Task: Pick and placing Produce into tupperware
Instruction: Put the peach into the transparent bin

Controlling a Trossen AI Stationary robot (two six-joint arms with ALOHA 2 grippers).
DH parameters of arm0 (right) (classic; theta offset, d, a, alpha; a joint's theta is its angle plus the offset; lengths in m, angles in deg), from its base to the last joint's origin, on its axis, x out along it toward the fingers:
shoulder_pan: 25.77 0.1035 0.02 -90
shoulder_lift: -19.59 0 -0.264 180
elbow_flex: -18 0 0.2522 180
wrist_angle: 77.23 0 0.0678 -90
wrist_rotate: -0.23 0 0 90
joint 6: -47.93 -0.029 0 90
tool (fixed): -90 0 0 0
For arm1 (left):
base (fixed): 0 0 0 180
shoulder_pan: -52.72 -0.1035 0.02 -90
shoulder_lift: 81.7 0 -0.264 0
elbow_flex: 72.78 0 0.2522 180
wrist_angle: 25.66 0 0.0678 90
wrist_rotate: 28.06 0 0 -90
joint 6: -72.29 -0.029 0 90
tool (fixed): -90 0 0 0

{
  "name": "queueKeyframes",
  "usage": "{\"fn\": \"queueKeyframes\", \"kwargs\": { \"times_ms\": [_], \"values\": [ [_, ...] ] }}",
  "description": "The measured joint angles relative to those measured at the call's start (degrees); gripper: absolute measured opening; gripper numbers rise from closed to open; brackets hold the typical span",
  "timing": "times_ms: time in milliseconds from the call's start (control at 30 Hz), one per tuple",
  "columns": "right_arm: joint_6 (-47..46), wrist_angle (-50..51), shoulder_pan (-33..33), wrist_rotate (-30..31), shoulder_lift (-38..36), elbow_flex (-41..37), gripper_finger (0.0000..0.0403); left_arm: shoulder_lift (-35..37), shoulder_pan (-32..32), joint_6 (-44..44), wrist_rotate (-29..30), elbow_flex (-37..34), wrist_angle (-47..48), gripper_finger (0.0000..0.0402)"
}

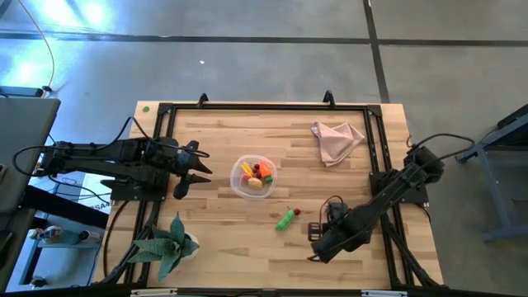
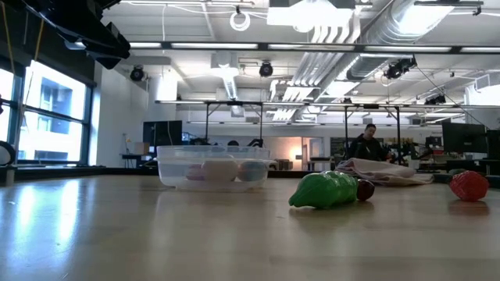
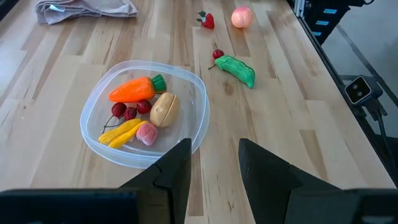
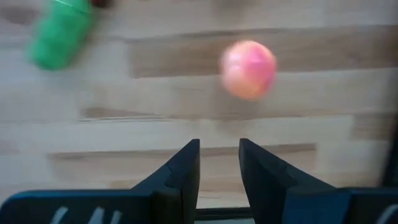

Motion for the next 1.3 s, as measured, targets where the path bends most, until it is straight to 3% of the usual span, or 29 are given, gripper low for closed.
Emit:
{"fn": "queueKeyframes", "kwargs": {
  "times_ms": [233, 500, 733, 1067, 1300],
  "values": [
    [0.77, 4.86, -0.17, -6.89, -0.04, -4.41, 0.0104, 0.0, 0.0, 0.0, -0.02, 0.0, 0.0, 0.0122],
    [3.34, 4.26, -0.2, -2.36, -0.08, -4.42, 0.0104, 0.0, 0.0, 0.0, -0.02, 0.0, 0.0, 0.0122],
    [0.18, 1.73, -0.2, 2.75, -0.08, -4.42, 0.0104, 0.0, 0.0, 0.0, -0.02, 0.0, 0.0, 0.0122],
    [4.88, 2.01, -0.32, 5.6, -0.08, -4.4, 0.0104, -0.01, 0.0, 0.0, -0.02, 0.0, -0.01, 0.0122],
    [4.42, 3.79, -1.2, 7.07, -0.08, -4.4, 0.0146, 0.0, 0.0, 0.0, 0.0, 0.0, -0.01, 0.0122]
  ]
}}
